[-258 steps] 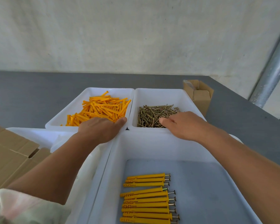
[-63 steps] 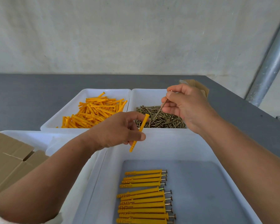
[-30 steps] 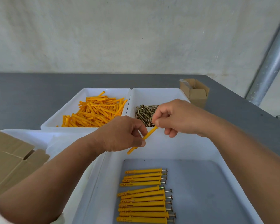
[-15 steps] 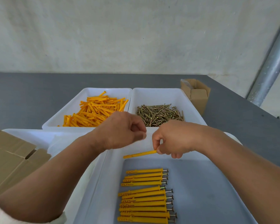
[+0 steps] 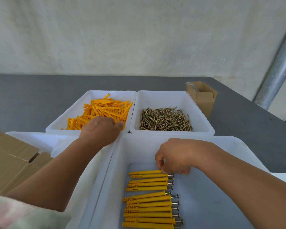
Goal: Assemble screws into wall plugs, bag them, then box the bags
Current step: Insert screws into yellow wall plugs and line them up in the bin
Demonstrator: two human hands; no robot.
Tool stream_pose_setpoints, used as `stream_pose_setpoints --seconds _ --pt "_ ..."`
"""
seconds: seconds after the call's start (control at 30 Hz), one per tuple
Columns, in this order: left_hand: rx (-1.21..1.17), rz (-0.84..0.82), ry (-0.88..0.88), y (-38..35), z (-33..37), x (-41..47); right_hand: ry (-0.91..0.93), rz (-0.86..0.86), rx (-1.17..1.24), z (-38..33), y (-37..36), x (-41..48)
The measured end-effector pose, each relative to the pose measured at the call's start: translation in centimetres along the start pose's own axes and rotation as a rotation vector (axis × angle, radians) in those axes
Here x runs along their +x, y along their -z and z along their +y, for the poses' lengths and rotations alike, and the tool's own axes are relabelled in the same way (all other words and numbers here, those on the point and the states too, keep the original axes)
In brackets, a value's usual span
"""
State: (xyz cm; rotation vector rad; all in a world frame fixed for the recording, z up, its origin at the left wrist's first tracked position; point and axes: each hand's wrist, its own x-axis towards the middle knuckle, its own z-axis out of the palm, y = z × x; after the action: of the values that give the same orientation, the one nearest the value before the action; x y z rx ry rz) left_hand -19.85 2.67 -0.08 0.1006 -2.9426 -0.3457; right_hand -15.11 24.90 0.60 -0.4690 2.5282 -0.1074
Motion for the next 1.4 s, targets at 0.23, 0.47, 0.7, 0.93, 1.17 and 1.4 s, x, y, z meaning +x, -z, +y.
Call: stream_pose_setpoints --seconds 0.23,0.47,0.7,0.93,1.17,1.4 --pt "0.067 -0.124 -0.066 -0.2 -0.2 0.0 0.063 0.137 0.081 0.0 2.2 -1.3" --pt "0.079 -0.121 -0.128 -0.3 -0.1 0.1 -0.048 0.672 0.054 3.0 3.2 0.5" --pt "0.195 -0.072 0.119 -0.1 -0.8 0.5 -0.291 0.370 0.077 4.9 2.6 2.0" --pt "0.220 -0.134 0.210 -0.1 -1.1 0.7 -0.274 0.365 0.099 5.6 2.5 2.5" --pt "0.190 -0.100 0.118 0.9 0.1 1.5 -0.201 0.482 0.140 6.2 2.1 3.1" --pt "-0.020 -0.005 0.030 0.7 2.3 5.3 -0.167 0.585 0.157 6.3 1.8 3.3"
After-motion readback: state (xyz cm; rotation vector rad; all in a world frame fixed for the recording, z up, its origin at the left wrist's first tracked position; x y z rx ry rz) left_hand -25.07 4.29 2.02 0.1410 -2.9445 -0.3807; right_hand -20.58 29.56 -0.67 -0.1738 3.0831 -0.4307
